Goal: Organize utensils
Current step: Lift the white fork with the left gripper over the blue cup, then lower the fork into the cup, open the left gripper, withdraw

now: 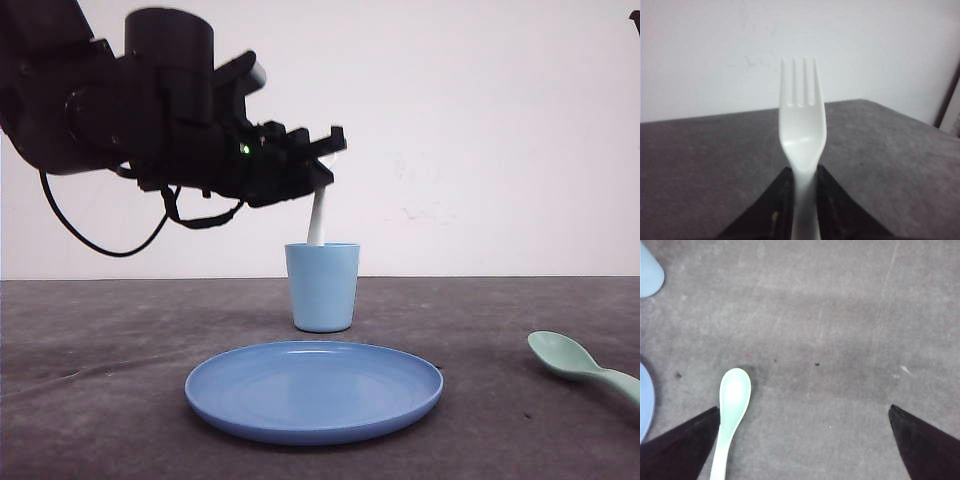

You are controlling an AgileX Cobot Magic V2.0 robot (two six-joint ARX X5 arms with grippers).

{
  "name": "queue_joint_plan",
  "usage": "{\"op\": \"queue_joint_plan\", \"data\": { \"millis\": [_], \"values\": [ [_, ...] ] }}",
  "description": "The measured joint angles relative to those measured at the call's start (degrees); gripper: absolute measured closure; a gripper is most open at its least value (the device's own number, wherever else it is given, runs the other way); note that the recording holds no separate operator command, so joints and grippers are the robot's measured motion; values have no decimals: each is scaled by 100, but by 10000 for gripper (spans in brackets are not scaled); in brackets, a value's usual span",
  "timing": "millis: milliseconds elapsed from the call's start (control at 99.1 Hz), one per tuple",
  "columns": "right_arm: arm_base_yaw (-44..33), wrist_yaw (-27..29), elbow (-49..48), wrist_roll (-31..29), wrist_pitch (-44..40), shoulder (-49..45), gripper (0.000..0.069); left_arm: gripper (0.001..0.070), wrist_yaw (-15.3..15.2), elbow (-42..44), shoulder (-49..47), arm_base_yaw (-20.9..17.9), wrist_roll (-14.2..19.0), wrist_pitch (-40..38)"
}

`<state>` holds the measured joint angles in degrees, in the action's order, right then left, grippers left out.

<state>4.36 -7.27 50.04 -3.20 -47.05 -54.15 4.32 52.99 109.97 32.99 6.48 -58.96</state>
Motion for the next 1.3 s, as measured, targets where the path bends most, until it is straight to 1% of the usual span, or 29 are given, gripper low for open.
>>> {"op": "queue_joint_plan", "data": {
  "millis": [151,293,444,545,727,777,898,969,1060,1221,1302],
  "values": [
    [0,0,0,0,0,0,11,666,20,0,133,4,-251,-4],
    [0,0,0,0,-2,0,11,666,35,11,260,4,-391,0],
    [0,0,0,0,-2,0,11,666,44,26,323,4,-415,-2],
    [0,0,0,0,-4,0,11,666,162,61,396,4,-417,2],
    [0,0,0,-2,-20,0,11,662,186,66,474,7,-415,31],
    [0,0,0,-2,-26,0,11,640,188,70,474,7,-417,7],
    [0,0,0,-2,-31,0,11,502,188,87,474,11,-417,2],
    [0,0,0,-2,-31,0,11,455,188,87,474,17,-417,2],
    [0,0,0,-2,-31,0,11,437,190,87,474,28,-417,-20],
    [0,-2,0,-2,-31,0,11,433,188,87,472,28,-400,-267],
    [0,0,0,-2,-31,0,11,433,190,87,411,28,-393,-160]
  ]
}}
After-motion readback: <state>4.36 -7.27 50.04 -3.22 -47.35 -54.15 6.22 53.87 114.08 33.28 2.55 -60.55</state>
